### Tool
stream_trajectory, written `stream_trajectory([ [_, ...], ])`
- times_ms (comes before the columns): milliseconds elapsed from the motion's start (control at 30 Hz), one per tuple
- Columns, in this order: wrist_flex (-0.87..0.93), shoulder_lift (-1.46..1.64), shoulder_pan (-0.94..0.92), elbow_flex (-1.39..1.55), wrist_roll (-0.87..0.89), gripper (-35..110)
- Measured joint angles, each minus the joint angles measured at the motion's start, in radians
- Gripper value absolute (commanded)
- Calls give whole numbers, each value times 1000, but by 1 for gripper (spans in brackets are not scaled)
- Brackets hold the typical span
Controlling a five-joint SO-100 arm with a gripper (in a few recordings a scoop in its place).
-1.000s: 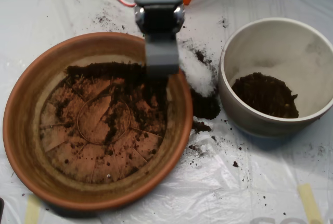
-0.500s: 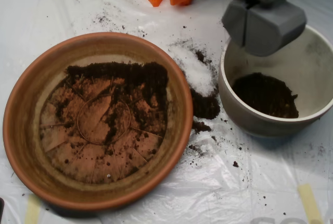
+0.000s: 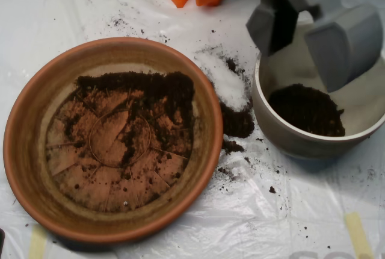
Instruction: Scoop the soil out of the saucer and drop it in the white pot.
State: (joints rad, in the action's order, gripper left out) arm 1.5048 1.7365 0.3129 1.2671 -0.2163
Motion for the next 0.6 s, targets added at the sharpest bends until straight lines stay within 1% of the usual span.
stream_trajectory([
  [267, 9, 64, -267, 80, -5, 36],
  [367, 0, 69, -334, 175, -41, 36],
  [600, -126, 83, -522, 512, -109, 35],
])
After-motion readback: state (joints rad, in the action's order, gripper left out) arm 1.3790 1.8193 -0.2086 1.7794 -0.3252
